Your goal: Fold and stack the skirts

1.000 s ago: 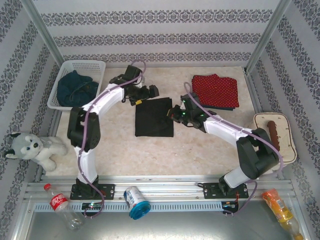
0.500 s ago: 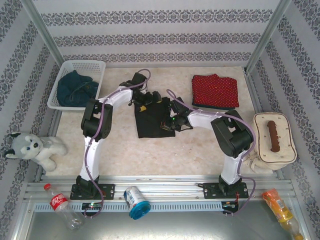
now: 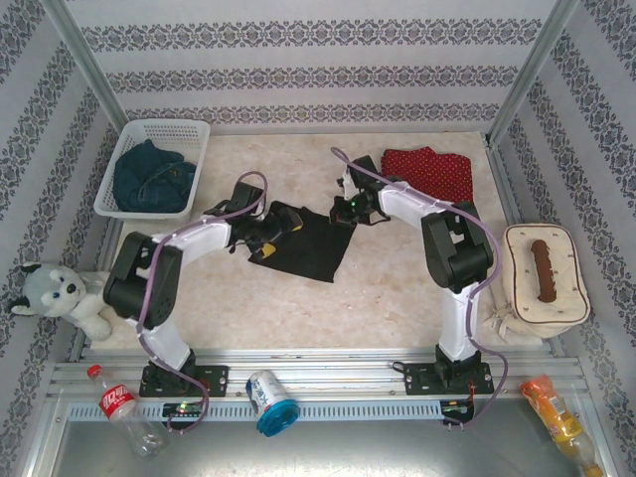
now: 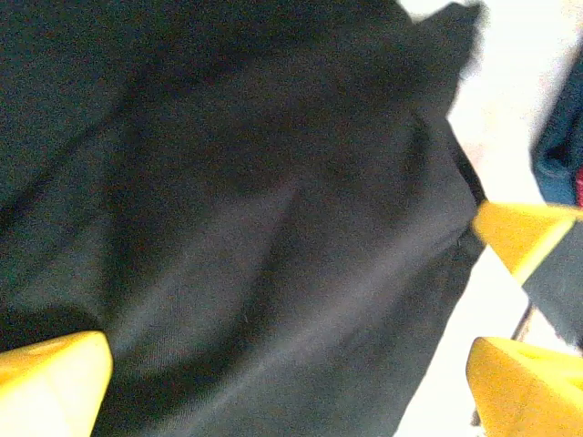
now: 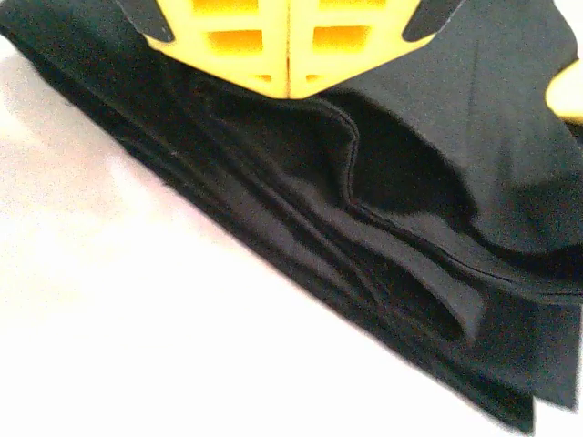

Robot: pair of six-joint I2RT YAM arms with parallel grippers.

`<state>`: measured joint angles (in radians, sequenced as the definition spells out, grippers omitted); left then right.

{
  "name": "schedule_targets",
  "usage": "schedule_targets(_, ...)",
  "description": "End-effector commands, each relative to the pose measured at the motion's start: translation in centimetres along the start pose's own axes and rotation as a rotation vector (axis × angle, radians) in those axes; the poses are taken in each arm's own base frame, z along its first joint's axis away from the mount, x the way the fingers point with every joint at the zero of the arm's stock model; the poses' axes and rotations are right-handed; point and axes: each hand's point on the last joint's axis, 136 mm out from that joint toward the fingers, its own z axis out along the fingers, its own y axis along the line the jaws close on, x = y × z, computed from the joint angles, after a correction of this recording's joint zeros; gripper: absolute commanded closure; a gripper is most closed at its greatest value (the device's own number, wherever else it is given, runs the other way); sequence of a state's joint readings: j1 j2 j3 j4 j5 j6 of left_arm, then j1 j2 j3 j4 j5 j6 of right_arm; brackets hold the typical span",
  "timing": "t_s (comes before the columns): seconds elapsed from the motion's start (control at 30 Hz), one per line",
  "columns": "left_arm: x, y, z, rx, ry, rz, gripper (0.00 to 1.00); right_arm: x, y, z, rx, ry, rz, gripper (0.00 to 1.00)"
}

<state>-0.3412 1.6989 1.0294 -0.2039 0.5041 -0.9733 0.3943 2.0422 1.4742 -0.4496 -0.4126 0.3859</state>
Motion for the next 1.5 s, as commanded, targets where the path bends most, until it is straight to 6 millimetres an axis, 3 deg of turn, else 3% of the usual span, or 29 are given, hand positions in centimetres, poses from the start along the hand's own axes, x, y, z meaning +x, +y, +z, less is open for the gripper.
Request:
schedule_targets(0.0,-0.3,-4.0,-4.5,0.067,-0.079,0.093,0.00,-0.7,1.1,-2.7,0.031,-0.031,-0.099,0.80)
schedule_targets(0.13,-1.6,-3.3,-6.6,-0.093,-0.135,0.383,0.00,0.1,0.9,-4.3,0.054,-0.091,0.032,0.63)
schedule_targets(0.2,-2.6,-2.1,-6.5,-0.216,-0.122,0.513,0.00,1.0,0.3,-4.6,0.071,-0.107,0.149,0.56)
schedule_targets(0.37,-6.0,0.0,-4.3,-0.441,-0.052,0.718,0.14,3.1,0.0,-3.7,0.039,-0.119,0.333,0.39)
schedule_targets(0.53,-7.4,-0.4,-0.4,-0.372,0.051,0.741,0.30,4.4,0.2,-2.1,0.079,-0.089,0.338,0.35)
schedule_targets(0.7,-8.2,-0.9,2.4,-0.308,0.112,0.769,0.36,4.9,0.1,-0.8,0.103,-0.070,0.327,0.34)
schedule_targets(0.8,-8.8,-1.0,3.6,-0.256,0.126,0.755,0.44,5.1,0.0,-0.2,0.115,-0.055,0.314,0.34)
schedule_targets(0.9,-8.9,-1.1,4.1,-0.221,0.142,0.731,0.63,4.9,0.1,0.3,0.112,-0.047,0.301,0.37)
schedule_targets(0.93,-8.7,-1.2,4.1,-0.210,0.146,0.728,0.71,4.7,0.2,0.4,0.108,-0.046,0.292,0.42)
schedule_targets(1.0,-8.4,-1.4,3.7,-0.190,0.135,0.720,0.86,4.1,0.6,0.5,0.094,-0.047,0.254,0.69)
schedule_targets(1.07,-8.0,-1.8,2.9,-0.161,0.107,0.707,1.00,2.9,1.2,-0.1,0.085,-0.060,0.202,0.88)
schedule_targets(1.17,-7.3,-1.8,0.9,-0.132,0.055,0.665,1.00,1.6,1.4,-1.4,0.053,-0.078,0.121,1.00)
schedule_targets(1.33,-6.4,-1.6,-1.3,-0.102,-0.027,0.620,1.00,0.4,1.9,-1.6,-0.050,-0.044,-0.045,1.00)
schedule_targets(1.47,-8.1,0.4,-1.2,-0.186,-0.086,0.578,1.00,-1.4,1.2,-1.0,-0.075,-0.042,-0.055,1.00)
